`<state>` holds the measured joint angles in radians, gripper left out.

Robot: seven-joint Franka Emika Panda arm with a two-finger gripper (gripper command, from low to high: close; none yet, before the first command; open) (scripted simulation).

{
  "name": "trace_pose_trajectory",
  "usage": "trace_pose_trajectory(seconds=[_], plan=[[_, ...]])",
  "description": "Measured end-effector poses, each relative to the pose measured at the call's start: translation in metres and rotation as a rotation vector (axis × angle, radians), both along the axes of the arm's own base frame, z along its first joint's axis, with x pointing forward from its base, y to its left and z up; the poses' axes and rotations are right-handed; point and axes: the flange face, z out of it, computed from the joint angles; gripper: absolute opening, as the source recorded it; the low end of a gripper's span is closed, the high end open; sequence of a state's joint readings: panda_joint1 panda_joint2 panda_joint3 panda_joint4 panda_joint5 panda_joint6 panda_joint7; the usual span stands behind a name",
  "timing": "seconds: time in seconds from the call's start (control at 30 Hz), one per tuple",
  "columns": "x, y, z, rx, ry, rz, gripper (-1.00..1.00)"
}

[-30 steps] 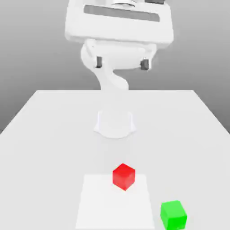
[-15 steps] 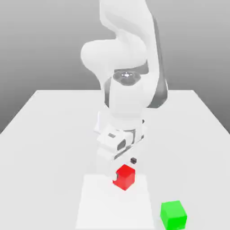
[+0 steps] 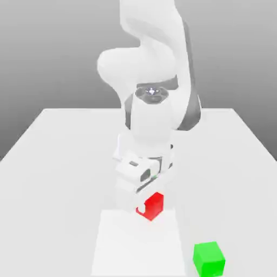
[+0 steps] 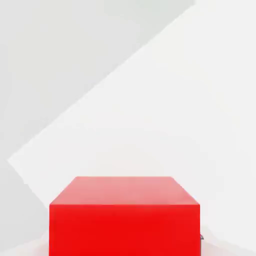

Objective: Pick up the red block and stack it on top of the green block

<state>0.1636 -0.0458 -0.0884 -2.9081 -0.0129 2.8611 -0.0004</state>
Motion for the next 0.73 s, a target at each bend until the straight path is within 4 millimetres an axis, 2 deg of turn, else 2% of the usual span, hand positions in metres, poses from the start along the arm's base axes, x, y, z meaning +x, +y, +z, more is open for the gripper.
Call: trace_pose_trajectory(seconds=[0.07, 0.17, 0.47, 0.53, 0.6, 0.63, 0.73], plan=[[0.010, 0.008, 0.011, -0.004, 0.000, -0.021, -1.00], [0.039, 0.031, 0.021, -0.011, -0.002, -0.082, -1.00], [0.121, 0.116, 0.045, -0.003, -0.002, -0.322, -1.00], [0.128, 0.123, 0.029, -0.001, -0.001, -0.343, -1.00], [0.129, 0.125, 0.003, -0.001, -0.001, -0.348, -1.00], [0.129, 0.125, -0.009, -0.001, 0.000, -0.348, 1.00], [0.129, 0.125, -0.009, -0.001, 0.000, -0.348, 1.00]])
